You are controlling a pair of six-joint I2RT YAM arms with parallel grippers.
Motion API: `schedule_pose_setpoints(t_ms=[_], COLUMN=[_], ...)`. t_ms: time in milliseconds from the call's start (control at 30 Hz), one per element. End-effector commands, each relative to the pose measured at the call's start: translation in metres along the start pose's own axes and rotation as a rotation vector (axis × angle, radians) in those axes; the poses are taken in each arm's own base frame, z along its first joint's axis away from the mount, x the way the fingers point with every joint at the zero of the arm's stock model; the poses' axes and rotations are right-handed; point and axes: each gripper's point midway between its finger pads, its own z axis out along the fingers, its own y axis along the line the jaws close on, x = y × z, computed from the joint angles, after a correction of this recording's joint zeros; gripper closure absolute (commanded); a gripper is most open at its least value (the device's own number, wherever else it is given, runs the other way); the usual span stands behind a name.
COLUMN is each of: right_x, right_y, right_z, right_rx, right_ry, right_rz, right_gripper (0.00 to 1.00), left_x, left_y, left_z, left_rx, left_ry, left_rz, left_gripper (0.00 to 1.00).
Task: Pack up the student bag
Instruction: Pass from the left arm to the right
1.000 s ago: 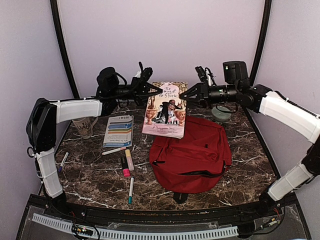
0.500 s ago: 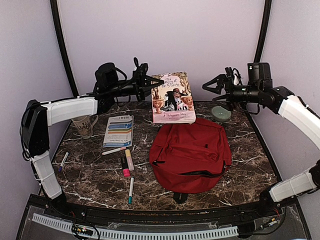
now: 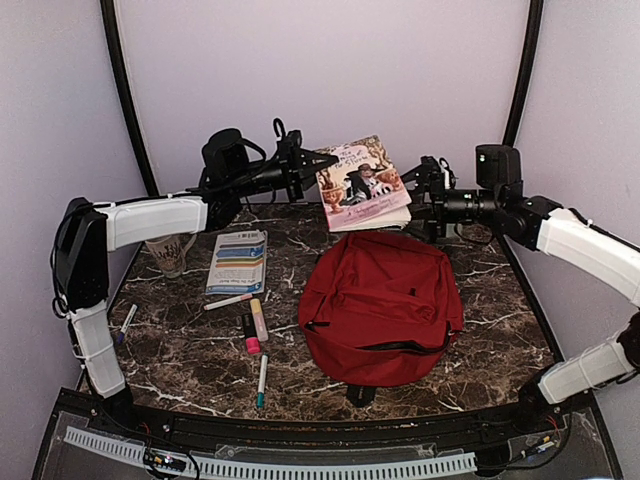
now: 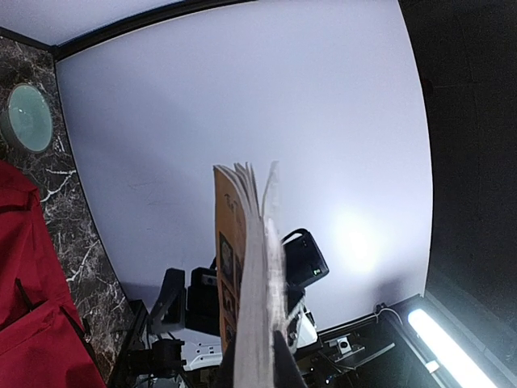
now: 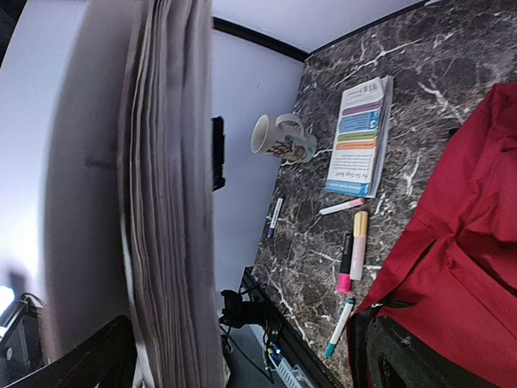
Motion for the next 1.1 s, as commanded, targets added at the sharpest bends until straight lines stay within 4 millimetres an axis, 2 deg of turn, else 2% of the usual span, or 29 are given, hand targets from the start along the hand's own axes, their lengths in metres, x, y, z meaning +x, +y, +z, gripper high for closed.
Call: schedule_pose_setpoints(t_ms=[0,100,200,267,300,367,400,467,567,667,833,900,967,1033,1067], right_x=[0.014,0.013,0.011,0.007,0.002,-0.006,-0.01,-0.016,-0.017,-0.012,-0.003,0.0,0.002,0.002,0.002], right_y=[0.038,0.045,0.036,0.017,0.001,-0.031,-0.041,-0.038,-0.012,-0.003,0.017,0.025,0.028,0.029,0.029], right_z=[0.012,0.008,0.003,-0.004,-0.011,-0.032,-0.043,-0.059,-0.063,-0.051,-0.019,-0.01,-0.006,-0.004,-0.005], right_rx=[-0.144,-0.159,-0.116,-0.029,0.04,0.189,0.231,0.192,0.043,-0.024,-0.064,-0.083,-0.094,-0.101,-0.103], right_ry=[0.071,0.058,0.036,-0.002,-0.039,-0.126,-0.176,-0.259,-0.28,-0.202,-0.074,-0.038,-0.018,-0.017,-0.019], right_rz=[-0.05,-0.065,-0.044,0.001,0.035,0.111,0.138,0.157,0.123,0.109,0.045,0.024,0.016,0.017,0.015], right_gripper=[0.0,0.0,0.0,0.02,0.02,0.01,0.01,0.0,0.0,0.0,0.03,0.12,0.38,0.72,0.82], left_x=[0.007,0.007,0.005,0.004,0.003,0.004,0.004,0.004,0.006,0.007,0.007,0.007,0.006,0.006,0.006], left_y=[-0.017,-0.014,-0.015,-0.018,-0.019,-0.022,-0.023,-0.022,-0.019,-0.018,-0.016,-0.013,-0.013,-0.012,-0.011], left_z=[0.015,0.018,0.015,0.013,0.012,0.009,0.008,0.006,0.007,0.01,0.021,0.024,0.026,0.028,0.028], left_rx=[0.046,0.035,0.029,0.031,0.03,0.03,0.028,0.026,0.026,0.031,0.031,0.033,0.041,0.038,0.032], left_ry=[-0.012,-0.032,-0.058,-0.074,-0.08,-0.09,-0.097,-0.106,-0.097,-0.089,-0.065,-0.067,-0.067,-0.062,-0.059], left_rz=[0.018,0.016,0.022,0.029,0.033,0.042,0.044,0.042,0.035,0.025,0.025,0.021,0.018,0.023,0.028], left_gripper=[1.0,1.0,1.0,1.0,1.0,1.0,1.0,1.0,1.0,1.0,1.0,1.0,1.0,1.0,1.0])
